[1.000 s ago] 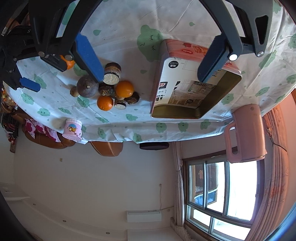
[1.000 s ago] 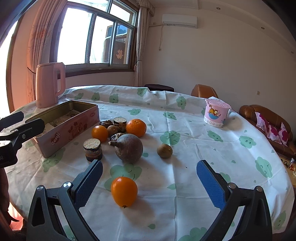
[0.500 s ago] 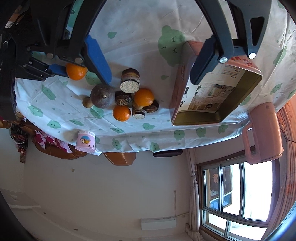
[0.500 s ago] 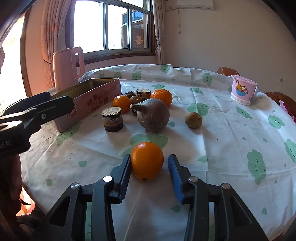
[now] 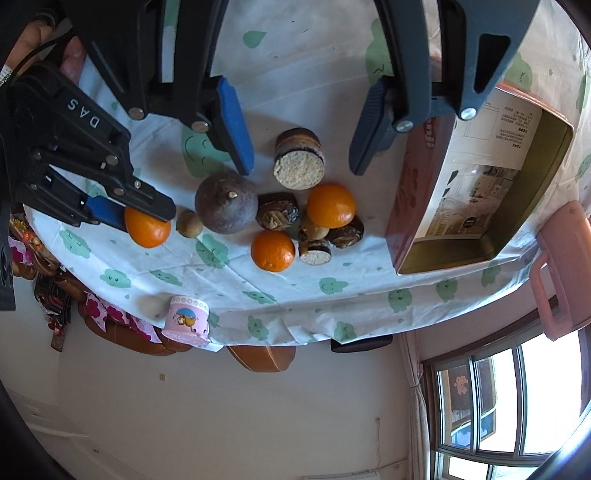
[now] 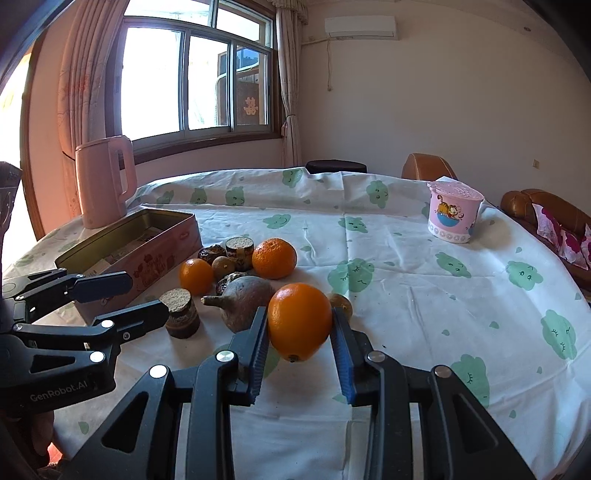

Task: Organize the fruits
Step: 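Grasp the orange with the right tool while the left tool grasps the crumb-topped pastry, then carry the orange and the pastry over the open tin box with both tools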

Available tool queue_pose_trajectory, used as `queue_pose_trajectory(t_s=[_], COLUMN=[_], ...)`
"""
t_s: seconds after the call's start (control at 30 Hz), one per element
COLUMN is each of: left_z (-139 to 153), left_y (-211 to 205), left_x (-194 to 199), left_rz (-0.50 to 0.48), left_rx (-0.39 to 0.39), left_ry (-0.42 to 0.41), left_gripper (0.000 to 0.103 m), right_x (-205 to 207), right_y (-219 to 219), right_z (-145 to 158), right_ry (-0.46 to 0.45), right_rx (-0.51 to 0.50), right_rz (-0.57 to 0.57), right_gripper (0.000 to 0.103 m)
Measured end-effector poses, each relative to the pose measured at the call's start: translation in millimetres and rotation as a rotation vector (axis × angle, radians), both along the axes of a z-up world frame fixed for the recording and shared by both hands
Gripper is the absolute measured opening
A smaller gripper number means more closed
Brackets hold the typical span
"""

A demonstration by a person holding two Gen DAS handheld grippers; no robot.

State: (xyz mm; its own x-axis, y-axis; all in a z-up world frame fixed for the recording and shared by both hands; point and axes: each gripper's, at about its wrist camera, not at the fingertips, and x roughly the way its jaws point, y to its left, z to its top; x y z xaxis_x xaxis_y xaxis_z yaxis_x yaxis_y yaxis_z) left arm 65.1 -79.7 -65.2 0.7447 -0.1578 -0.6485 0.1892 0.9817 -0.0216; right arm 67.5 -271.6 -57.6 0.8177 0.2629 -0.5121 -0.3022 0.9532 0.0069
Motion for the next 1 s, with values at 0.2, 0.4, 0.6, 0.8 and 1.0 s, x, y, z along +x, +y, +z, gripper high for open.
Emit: queue_pose_trajectory(t_s=[0.2, 0.4, 0.6, 0.8, 1.0], left_z=[-12.0, -16.5, -9.6, -3.9, 0.8], left_y=[-4.1, 0.9, 0.3, 1.8, 2.9], left_x=[13.1, 19.2, 10.6, 2.2, -5.5], left_rz=[-0.007, -0.027, -0.012, 0.002, 0.023], left_rx=[0.005, -0.049, -0.029, -0.026, -0.012], left_ry=[0.055, 0.100, 0.032, -0.035, -0.093], left_gripper=[0.053, 0.036, 0.036, 0.036, 0.036], right_x=[2.2, 0.7, -1.6, -4.3, -8.5], right_y=[1.6, 2.9, 2.8, 3.7, 3.8], right_z=[-1.8, -3.2, -3.1, -2.2, -0.6], right_ry=[0.006, 0.005, -0.003, -0.020, -0.046], right_rx=[-0.011, -0.020, -0.018, -0.021, -0.017], right_rz=[0.000, 0.006, 0.013, 0.014, 0.021], right_gripper=[0.034, 0.034, 0.034, 0.034, 0.034])
